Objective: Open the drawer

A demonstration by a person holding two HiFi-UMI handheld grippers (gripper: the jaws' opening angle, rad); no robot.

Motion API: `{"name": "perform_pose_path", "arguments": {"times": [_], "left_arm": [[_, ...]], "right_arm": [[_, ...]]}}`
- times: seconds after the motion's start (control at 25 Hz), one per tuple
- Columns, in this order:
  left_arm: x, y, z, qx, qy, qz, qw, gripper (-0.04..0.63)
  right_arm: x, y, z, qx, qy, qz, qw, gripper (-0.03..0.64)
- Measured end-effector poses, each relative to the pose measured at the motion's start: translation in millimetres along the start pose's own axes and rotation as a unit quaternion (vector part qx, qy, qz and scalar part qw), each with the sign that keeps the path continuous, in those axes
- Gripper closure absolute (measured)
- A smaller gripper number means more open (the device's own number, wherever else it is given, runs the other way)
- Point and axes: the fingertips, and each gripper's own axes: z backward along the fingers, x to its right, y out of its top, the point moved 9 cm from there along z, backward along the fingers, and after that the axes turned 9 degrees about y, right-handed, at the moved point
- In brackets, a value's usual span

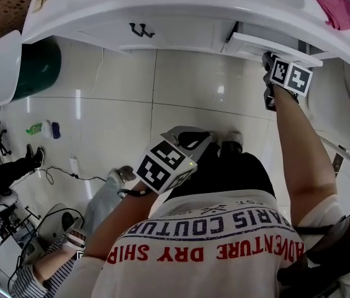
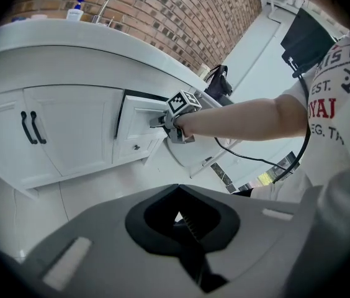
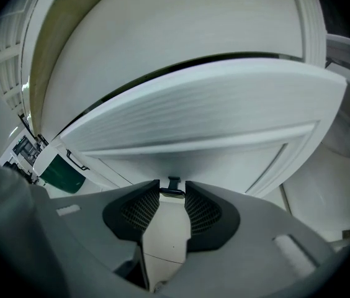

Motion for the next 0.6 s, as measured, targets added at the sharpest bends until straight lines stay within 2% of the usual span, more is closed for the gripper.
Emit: {"name": "perform_pose_path", "arguments": {"times": [0.16,0.36,0.6], "left_arm": [[6,3,2,0.001,-0.010,-0.016,0.9998,0.600],[18,3,7,-0.012,-0.020,-0.021,0.9995,0.600],[23,7,12,-0.010,-0.029,-0.027,0.9992,0.600]], "right_arm": [[-3,-21,13,-0.005,-0.005,-0.005,1.000,0.482],[-8,-46,26,-0.023,-0.001,-0.006,1.000,0.482],[-14,-75,43,-0.033,-0.005,-0.014,0.999,0.483]]}}
